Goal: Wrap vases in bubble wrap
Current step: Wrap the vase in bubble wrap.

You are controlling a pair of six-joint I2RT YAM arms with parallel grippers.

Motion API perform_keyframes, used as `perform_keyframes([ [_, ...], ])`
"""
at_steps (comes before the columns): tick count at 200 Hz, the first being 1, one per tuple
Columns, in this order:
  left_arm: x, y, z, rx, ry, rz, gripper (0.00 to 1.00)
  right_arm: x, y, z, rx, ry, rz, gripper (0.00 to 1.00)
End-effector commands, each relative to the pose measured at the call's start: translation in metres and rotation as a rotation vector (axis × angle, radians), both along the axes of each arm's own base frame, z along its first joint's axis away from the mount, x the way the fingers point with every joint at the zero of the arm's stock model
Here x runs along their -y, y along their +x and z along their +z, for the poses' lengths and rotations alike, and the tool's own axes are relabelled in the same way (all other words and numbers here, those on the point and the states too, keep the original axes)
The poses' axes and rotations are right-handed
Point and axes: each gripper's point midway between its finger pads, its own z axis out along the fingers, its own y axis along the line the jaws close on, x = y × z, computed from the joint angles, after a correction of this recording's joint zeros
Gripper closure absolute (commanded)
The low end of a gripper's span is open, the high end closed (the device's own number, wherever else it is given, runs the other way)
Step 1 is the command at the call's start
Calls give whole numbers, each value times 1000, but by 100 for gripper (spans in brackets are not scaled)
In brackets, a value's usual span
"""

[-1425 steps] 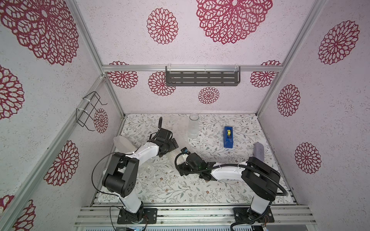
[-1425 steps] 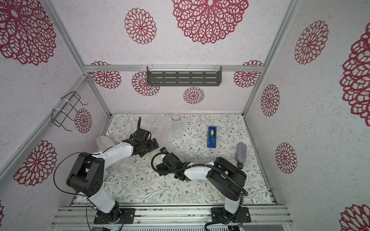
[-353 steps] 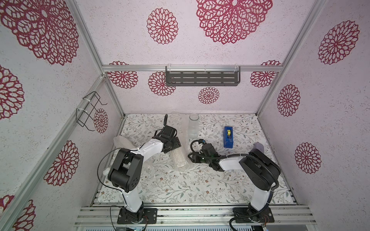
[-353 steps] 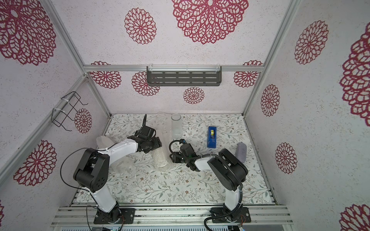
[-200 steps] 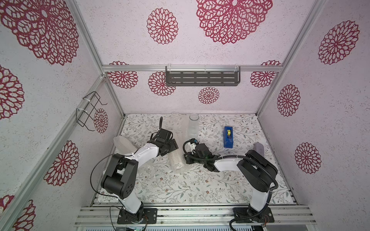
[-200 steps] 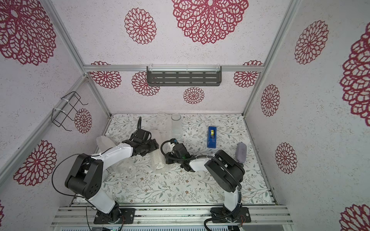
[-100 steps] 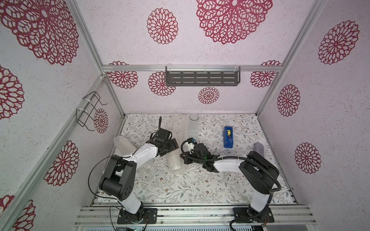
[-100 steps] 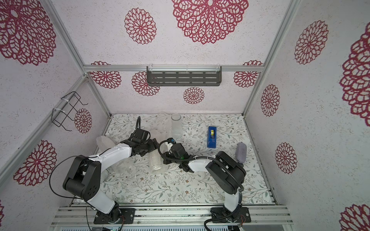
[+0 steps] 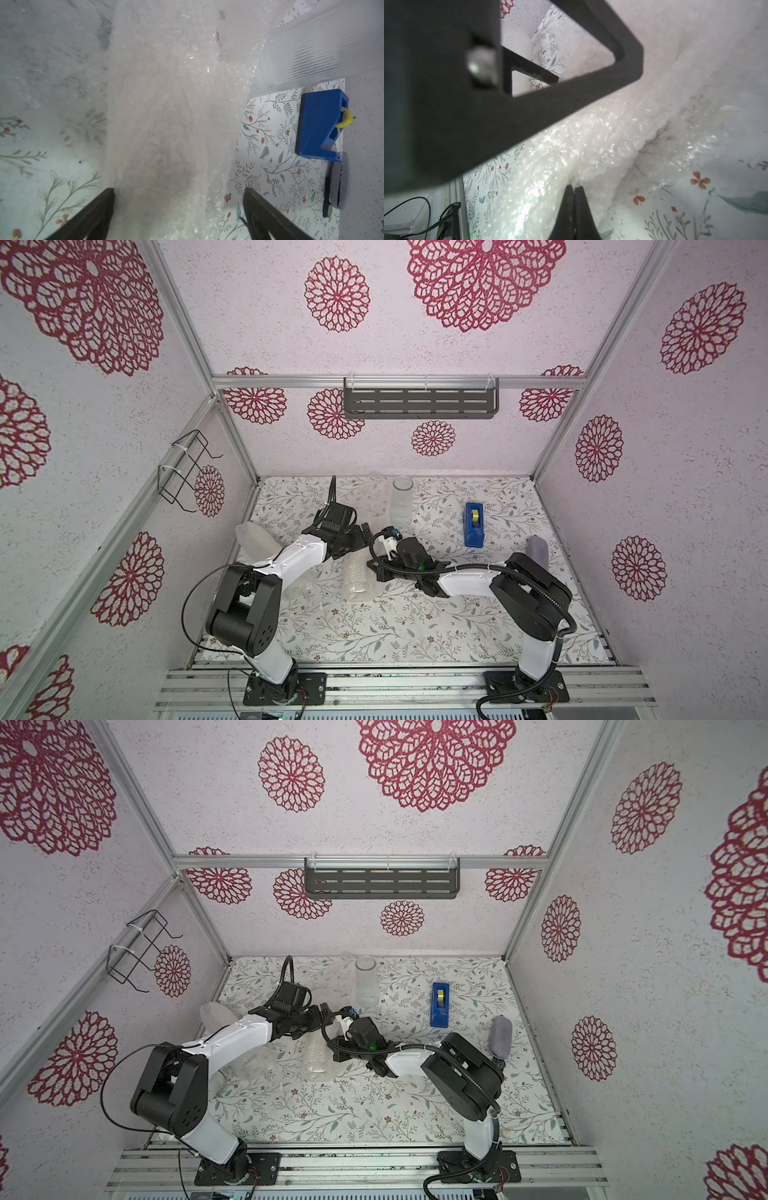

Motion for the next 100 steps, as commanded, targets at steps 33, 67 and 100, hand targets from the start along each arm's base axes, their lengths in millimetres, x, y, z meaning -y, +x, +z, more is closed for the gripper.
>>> perform_keyframes([
  [33, 17, 1, 5, 16, -54, -78, 2, -18, 2, 48, 124, 128, 40, 96],
  [67, 16, -2, 3, 11, -48, -87, 2, -15, 2, 52, 143, 139, 25, 96],
  [100, 11, -5, 2, 9, -24, -94, 2, -15, 3, 56, 154, 152, 27, 96],
])
